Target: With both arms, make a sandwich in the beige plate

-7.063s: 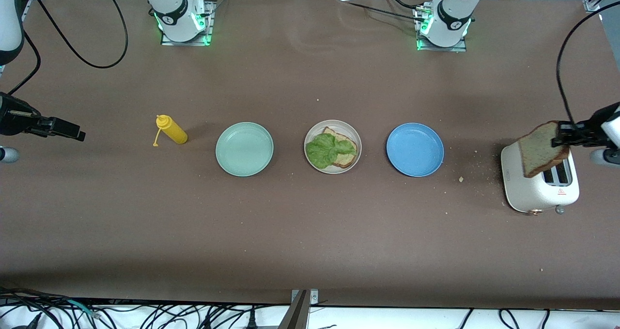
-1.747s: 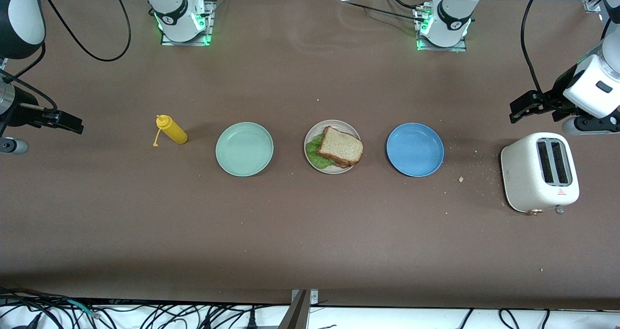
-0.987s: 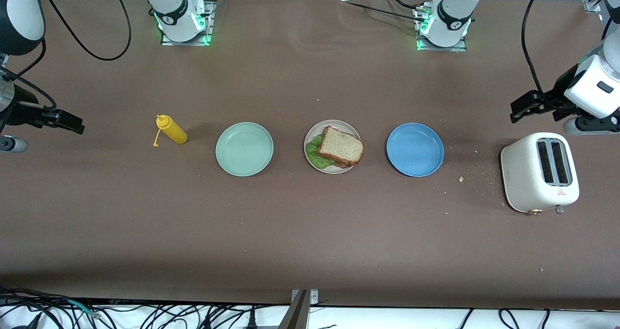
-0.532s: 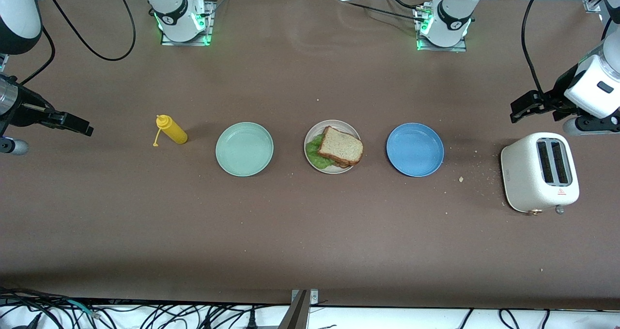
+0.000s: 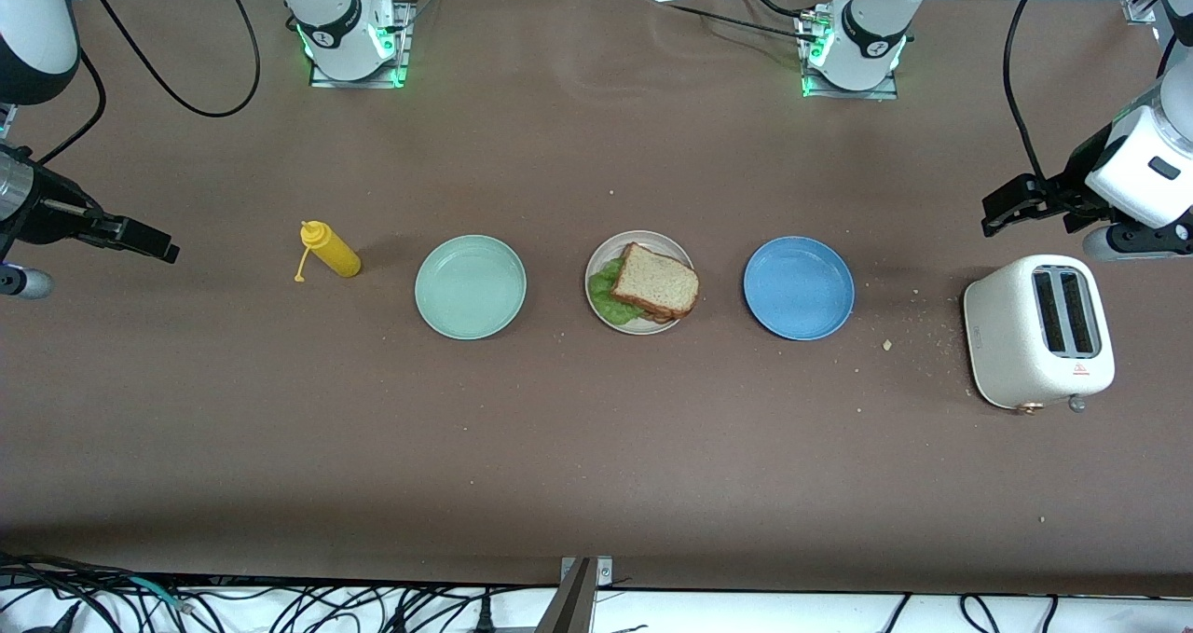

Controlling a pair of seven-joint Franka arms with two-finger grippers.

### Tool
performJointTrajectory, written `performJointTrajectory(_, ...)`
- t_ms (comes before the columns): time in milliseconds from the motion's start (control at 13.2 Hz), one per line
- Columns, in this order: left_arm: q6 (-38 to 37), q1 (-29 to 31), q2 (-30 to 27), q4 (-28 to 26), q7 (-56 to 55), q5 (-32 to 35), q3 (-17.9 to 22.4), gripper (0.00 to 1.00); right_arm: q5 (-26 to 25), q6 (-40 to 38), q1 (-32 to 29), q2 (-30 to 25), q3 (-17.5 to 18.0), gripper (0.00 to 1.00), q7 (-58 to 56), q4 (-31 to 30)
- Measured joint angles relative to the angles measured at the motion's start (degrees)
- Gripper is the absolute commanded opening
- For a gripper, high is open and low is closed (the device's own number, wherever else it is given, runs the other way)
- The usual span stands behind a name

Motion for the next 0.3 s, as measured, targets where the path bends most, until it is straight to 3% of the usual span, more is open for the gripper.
performJointTrajectory(304, 0.0, 0.0, 0.0, -0.1, 0.0, 0.0, -0.2, 1.00, 0.0, 0.0, 0.0, 0.0, 0.0, 1.00, 0.0, 0.0)
